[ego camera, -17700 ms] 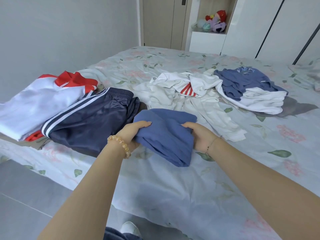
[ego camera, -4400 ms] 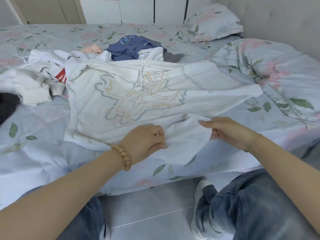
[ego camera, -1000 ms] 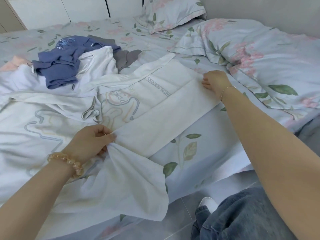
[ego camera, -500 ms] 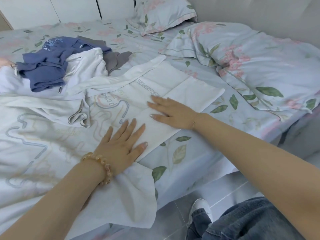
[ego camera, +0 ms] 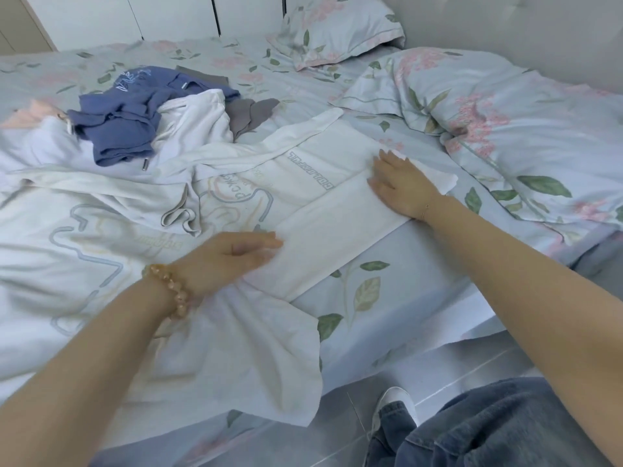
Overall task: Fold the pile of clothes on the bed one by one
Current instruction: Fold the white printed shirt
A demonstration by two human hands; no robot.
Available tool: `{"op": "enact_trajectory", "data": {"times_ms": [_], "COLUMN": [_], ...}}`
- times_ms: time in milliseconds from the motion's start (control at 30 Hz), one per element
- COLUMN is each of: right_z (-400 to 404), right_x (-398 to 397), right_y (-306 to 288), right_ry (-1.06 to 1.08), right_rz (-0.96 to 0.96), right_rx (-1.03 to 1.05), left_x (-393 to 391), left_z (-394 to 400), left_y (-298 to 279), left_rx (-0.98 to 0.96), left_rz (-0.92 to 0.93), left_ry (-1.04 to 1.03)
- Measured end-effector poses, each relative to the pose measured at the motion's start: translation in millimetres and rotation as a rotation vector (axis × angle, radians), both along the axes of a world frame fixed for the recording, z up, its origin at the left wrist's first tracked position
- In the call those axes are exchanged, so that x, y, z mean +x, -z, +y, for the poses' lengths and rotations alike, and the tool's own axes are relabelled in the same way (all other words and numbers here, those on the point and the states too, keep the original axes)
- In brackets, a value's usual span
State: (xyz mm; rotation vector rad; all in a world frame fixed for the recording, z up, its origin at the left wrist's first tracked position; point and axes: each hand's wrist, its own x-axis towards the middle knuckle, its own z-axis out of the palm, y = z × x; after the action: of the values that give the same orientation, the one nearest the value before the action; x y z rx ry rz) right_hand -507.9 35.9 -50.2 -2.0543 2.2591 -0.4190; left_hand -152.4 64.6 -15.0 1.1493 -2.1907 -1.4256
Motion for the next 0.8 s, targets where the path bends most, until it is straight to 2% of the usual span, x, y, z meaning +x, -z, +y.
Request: {"op": "enact_trajectory", "data": {"times_ms": [67, 200, 267, 333, 433, 500, 533, 600, 667, 733, 800], "right_z": [25, 103, 142, 169, 181, 180, 177, 173, 170, 161, 143], "right_x": [38, 141, 181, 204, 210, 208, 207, 206, 212, 224, 237], "right_y": [-14, -41, -40, -30, -4, 11, 16, 17, 2, -26, -59], "right_ry": [-0.207, -0.648, -0.815, -0.925, -0.962, -0.95, -0.956, -0.973, -0.949, -0.867, -0.786], "right_rz": [-0.024, -0.17, -0.207, -0.12, 0.157, 0.299, 0.304, 0.155, -0.018, -0.171, -0.305], "right_rx": [-0.09, -0.235, -0.239, -0.161, 0.009, -0.022, -0.091, -0.25, -0.36, -0.376, -0.367], "left_x": [24, 76, 96, 113, 144, 165, 175, 196, 220, 240, 252], "left_z": [1, 10, 21, 32, 49, 60, 67, 79, 86, 91, 95], "left_y": [-15, -15, -13, -14, -14, -14, -15, -15, -8, 1, 8], "left_rx": [-0.074, -0.222, -0.249, -0.253, -0.281, -0.286, -0.261, -0.155, -0.122, -0.151, -0.137], "left_rz": [0.07, -0.071, -0.116, -0.107, -0.1, -0.097, -0.09, -0.073, -0.147, -0.237, -0.219], "left_ry": [-0.133, -0.15, -0.154, -0.176, -0.208, -0.219, -0.218, -0.205, -0.179, -0.133, -0.095]}}
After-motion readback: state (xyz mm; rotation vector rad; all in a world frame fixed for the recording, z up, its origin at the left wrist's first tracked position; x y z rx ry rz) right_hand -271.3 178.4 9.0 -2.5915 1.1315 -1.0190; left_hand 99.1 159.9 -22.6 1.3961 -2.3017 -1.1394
